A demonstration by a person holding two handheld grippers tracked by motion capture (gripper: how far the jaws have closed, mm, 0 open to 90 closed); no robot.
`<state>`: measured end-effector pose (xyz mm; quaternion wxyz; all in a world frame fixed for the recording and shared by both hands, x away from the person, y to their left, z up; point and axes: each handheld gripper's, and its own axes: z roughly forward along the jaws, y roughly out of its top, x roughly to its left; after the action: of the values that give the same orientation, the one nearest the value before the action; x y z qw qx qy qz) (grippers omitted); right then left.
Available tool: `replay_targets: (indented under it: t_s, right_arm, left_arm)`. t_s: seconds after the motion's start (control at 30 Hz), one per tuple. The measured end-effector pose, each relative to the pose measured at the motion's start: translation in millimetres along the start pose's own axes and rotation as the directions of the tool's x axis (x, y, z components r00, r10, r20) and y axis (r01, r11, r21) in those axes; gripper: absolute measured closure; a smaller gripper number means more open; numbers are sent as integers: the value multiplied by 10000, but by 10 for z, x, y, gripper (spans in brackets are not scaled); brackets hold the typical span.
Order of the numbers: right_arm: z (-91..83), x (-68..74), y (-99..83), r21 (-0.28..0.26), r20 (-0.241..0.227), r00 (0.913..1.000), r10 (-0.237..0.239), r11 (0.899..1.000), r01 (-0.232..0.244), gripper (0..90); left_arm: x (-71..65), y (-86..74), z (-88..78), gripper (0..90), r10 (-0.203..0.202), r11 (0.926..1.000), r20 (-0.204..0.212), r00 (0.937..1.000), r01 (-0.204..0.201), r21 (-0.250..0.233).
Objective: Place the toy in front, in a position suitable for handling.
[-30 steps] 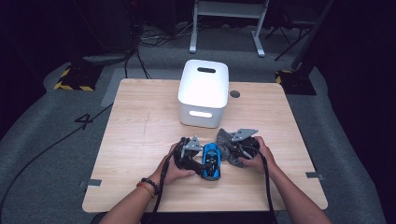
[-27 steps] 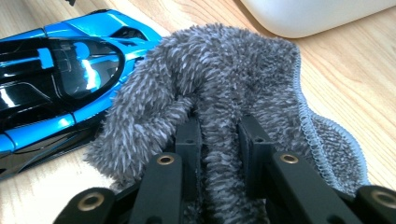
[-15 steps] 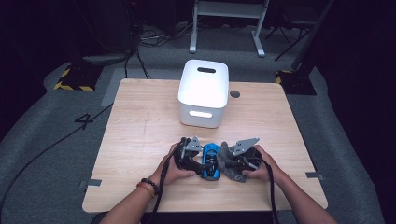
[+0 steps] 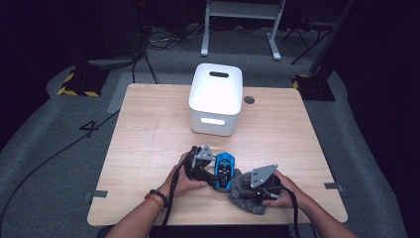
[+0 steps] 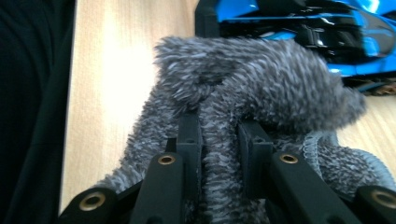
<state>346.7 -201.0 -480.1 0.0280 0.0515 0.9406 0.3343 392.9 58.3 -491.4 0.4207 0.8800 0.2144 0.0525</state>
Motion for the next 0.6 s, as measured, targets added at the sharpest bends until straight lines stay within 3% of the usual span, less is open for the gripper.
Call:
replay_targets:
  t_s: [0.1, 0.17, 0.23, 0.3, 0.37, 0.47, 0.6]
  right_arm:
    - [-18, -85, -37, -149, 908, 9947, 488, 9988, -476, 746]
    - [-17, -170, -76, -374, 1430, 9841, 1057, 9941, -1013, 747]
    - [-4, -228, -105, -478, 1552, 9783, 1372, 9902, -1313, 750]
    - [8, -256, -114, -540, 1586, 9758, 1504, 9882, -1436, 750]
    - [14, -256, -107, -515, 1702, 9738, 1509, 9882, -1442, 750]
    - [22, -250, -96, -480, 1834, 9706, 1556, 9876, -1493, 751]
    - [41, -245, -80, -480, 1908, 9683, 1609, 9868, -1545, 752]
  left_arm:
    - [19, -18, 2, 190, -281, 9996, 403, 9988, 281, 14]
    - [18, -16, -25, 189, -262, 9996, 608, 9978, 258, 75]
    - [0, -7, -104, 189, -99, 9999, 618, 9980, 96, 49]
    - [-26, -16, -228, 162, -211, 9993, 731, 9971, 234, -303]
    - [-61, -62, -319, 158, -387, 9986, 817, 9959, 414, -316]
    - [-129, -184, -337, 159, -357, 9988, 738, 9966, 332, 349]
    - [-239, -317, -295, 161, -38, 9928, 799, 9968, -58, 1194]
